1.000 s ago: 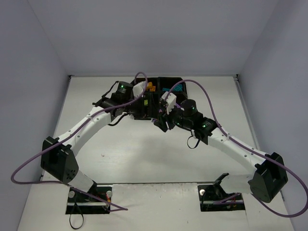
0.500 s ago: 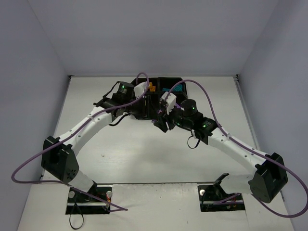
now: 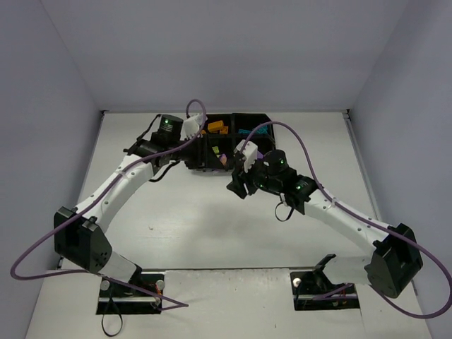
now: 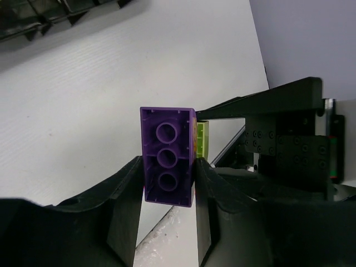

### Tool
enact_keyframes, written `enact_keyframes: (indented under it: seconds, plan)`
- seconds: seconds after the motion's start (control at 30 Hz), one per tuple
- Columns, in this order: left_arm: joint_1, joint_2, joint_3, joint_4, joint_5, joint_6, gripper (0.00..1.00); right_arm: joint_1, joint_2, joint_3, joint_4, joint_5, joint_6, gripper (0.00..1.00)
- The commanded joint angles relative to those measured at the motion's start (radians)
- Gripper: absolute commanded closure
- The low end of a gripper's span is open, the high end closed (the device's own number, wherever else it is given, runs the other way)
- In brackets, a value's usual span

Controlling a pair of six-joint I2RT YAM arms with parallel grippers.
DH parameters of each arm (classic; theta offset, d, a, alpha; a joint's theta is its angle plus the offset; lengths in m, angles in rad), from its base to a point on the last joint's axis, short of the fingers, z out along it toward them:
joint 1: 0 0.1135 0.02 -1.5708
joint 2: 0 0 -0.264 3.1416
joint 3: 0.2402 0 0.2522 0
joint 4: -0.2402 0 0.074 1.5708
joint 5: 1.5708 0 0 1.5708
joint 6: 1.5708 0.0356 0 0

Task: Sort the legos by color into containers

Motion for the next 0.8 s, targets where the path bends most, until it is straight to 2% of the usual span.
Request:
enact_keyframes:
  seconds: [0.0, 0.23, 0.37, 0.53, 0.77]
  plan:
    - [0.052, -0.068, 0.062, 0.002, 0.027, 0.037, 0.89, -0.002, -0.035, -0.010, 0.026, 0.021, -0.016, 1.00]
    - [0.112, -0.103, 0.085, -0.046, 0.020, 0.070, 0.89, -0.002, -0.015, -0.020, 0.017, 0.049, -0.024, 1.00]
    - [0.153, -0.140, 0.065, -0.086, -0.060, 0.093, 0.89, -0.004, 0.030, 0.010, 0.017, 0.075, -0.007, 1.00]
    - [0.237, -0.209, -0.012, -0.086, -0.129, 0.067, 0.89, -0.004, 0.137, 0.136, 0.029, 0.173, 0.056, 1.00]
    - [0.250, -0.321, -0.090, -0.117, -0.286, 0.090, 0.89, -0.005, 0.390, 0.386, 0.049, 0.372, 0.208, 1.00]
